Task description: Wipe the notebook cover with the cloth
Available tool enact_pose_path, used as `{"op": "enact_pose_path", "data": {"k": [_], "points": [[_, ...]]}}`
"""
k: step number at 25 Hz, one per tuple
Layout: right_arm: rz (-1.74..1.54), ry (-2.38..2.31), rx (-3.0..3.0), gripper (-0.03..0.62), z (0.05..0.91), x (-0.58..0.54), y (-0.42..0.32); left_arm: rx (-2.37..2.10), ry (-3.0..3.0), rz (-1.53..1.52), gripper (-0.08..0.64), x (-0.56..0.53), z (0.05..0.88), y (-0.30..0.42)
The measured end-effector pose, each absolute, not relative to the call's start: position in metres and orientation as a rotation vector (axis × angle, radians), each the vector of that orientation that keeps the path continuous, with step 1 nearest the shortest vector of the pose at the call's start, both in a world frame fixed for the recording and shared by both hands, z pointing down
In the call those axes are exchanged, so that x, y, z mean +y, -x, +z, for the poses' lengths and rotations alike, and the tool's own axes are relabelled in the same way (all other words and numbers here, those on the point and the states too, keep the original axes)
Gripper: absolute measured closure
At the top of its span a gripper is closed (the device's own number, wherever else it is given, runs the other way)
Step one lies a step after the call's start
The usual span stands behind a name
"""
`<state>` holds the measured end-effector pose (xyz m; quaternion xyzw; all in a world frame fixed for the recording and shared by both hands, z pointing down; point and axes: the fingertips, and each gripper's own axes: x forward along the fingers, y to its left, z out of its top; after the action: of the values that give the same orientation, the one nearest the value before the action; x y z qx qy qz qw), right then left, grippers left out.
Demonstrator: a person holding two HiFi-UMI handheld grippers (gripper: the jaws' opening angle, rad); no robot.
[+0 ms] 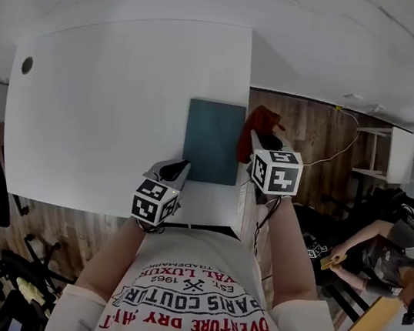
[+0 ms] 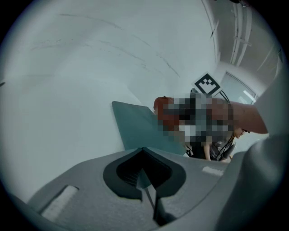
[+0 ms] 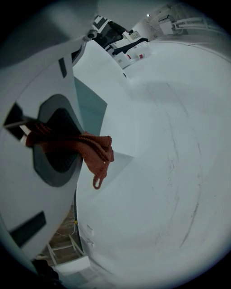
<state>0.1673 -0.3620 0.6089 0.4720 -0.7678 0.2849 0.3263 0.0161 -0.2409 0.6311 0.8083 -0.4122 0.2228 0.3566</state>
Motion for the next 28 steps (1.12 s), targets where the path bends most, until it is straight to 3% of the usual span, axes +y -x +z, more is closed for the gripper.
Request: {"op": "enact_pose_path", "data": {"k": [14, 28], "points": [[0.829, -0.858, -2.237, 0.515, 0.583, -0.286, -0.025, -1.040, -2.052, 0.574, 0.551, -0.236, 0.630, -0.015], [0.826, -0.820, -2.189, 0.516, 0.626, -0.290, -0.015, -1.032, -2.048, 0.540, 0.551, -0.235, 0.631, -0.012]]}}
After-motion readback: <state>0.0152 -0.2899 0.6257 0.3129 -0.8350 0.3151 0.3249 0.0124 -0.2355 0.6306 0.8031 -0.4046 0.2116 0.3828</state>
